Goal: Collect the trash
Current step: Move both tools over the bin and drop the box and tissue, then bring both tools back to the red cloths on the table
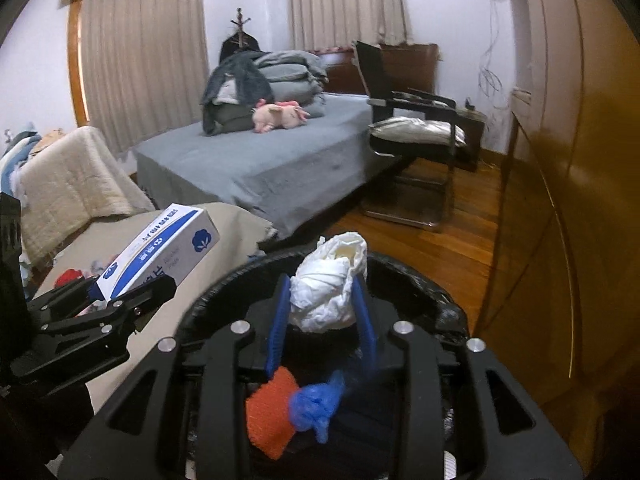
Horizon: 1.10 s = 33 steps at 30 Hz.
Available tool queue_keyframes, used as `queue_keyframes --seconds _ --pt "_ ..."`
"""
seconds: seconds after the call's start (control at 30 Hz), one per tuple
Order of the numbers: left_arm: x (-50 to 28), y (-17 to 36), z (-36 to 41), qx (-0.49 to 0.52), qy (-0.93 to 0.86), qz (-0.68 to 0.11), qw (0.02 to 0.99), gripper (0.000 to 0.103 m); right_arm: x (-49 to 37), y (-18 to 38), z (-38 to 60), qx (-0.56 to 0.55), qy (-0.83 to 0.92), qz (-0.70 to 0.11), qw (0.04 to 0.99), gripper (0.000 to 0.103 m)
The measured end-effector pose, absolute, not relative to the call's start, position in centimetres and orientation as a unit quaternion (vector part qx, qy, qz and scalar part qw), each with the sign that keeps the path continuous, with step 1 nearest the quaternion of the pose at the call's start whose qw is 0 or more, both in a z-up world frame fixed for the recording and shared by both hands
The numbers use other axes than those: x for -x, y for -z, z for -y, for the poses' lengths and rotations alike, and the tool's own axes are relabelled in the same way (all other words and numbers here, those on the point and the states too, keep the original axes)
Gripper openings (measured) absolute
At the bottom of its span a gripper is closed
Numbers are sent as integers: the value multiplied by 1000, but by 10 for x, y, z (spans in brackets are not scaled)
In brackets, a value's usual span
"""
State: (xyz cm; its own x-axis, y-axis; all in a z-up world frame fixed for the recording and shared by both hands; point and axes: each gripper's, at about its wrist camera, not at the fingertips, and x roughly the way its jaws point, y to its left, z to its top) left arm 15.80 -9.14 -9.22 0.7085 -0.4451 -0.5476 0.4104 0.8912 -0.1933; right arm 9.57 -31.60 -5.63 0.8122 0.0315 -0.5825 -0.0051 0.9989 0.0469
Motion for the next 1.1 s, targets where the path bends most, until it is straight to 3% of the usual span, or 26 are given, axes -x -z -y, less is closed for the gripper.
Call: queue_keyframes --seconds 0.07,0.1,0.13,0.2,0.27,0.33,0.57,1.1 --pt "-159 96 95 27 235 -311 921 63 -96 62 322 -21 2 -309 951 43" --pt "-159 98 96 29 240 -315 918 73 -95 64 323 -19 7 -310 950 46" --pt "-159 100 97 31 241 -317 917 76 -95 66 325 -18 14 -310 950 54" --pt "-158 101 95 25 235 -319 918 78 -95 68 327 -21 18 -310 950 65" --pt "-156 102 90 23 226 -320 920 81 -94 68 327 -23 22 -306 952 85" --pt "-153 101 82 23 218 -317 923 84 -92 67 324 -26 22 -298 954 94" --pt "-143 90 44 16 169 -300 939 94 -103 62 292 -33 -23 -297 954 96" --pt "-126 89 -85 18 26 -276 961 94 -146 64 173 -14 -130 -294 947 97"
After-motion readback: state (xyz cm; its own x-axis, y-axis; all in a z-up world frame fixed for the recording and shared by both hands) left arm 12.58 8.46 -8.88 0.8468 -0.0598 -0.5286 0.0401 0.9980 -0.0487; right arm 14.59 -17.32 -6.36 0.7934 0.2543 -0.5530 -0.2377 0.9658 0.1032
